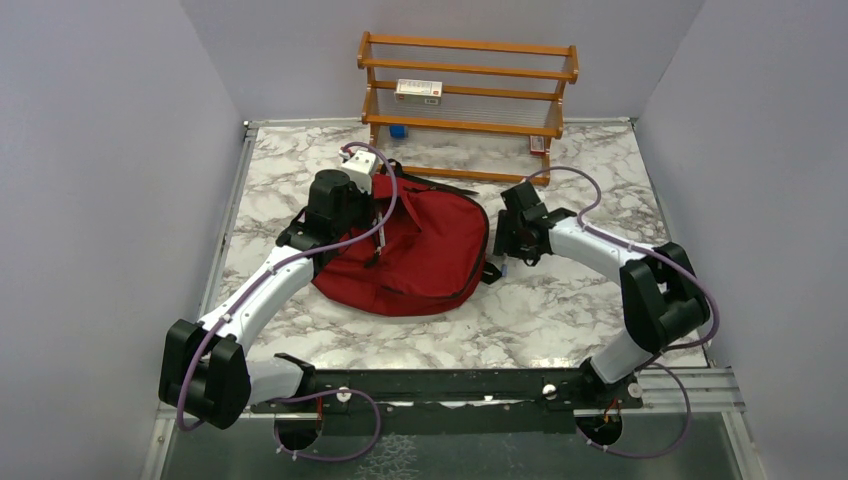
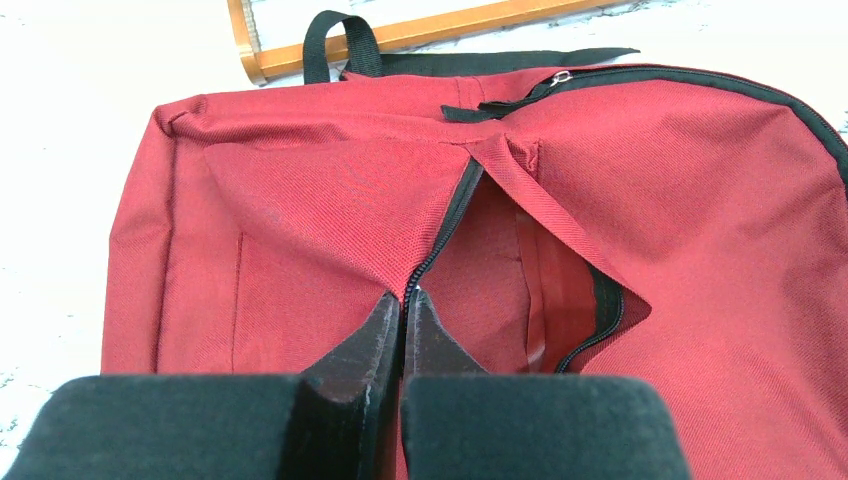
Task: Pack the student bag
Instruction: Pick up the stationery from the center of the board.
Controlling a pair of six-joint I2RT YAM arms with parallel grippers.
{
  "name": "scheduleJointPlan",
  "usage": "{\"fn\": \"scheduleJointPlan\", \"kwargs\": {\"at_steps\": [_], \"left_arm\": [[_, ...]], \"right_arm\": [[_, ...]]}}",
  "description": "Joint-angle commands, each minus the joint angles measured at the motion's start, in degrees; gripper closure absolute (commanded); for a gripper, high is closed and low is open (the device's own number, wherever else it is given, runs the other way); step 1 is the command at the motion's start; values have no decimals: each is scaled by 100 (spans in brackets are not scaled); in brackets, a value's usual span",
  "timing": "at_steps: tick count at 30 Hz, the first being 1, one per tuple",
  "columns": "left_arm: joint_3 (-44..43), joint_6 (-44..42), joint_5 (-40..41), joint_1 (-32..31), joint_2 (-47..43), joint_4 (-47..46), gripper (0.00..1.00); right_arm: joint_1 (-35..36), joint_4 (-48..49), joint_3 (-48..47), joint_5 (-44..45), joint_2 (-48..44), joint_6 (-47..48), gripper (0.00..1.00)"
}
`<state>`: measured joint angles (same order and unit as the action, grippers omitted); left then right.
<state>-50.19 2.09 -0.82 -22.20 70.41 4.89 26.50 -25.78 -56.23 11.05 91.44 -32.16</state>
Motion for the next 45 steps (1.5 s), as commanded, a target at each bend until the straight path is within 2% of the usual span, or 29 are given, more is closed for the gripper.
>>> {"fn": "scheduleJointPlan", "kwargs": {"at_steps": [1, 10, 18, 27, 31, 36, 40, 45], "left_arm": [[-96, -7, -37, 32, -34, -163, 100], [-124, -15, -58, 31, -2, -133, 100], [-120, -59, 24, 35, -14, -108, 100], [-122, -59, 4, 31, 16, -110, 100], [-131, -57, -40, 31, 42, -111, 100], [-140, -42, -75, 31, 52, -105, 100], [-147, -33, -113, 32, 66, -108, 100], [-149, -24, -155, 31, 74, -102, 100]], "right_arm": [[-40, 312, 127, -283, 216, -101, 39], [-157, 447, -61, -177, 601, -68, 40], [-198, 416, -219, -120, 908, 25, 48], [-233, 347, 128, 222, 673, 52, 72], [-245, 262, 214, 498, 294, 72, 77], [-251, 330, 170, 703, -510, 389, 88], [-248, 628, 0, 148, -1244, 817, 91], [-245, 1440, -73, -1870, -1736, 1114, 94]]}}
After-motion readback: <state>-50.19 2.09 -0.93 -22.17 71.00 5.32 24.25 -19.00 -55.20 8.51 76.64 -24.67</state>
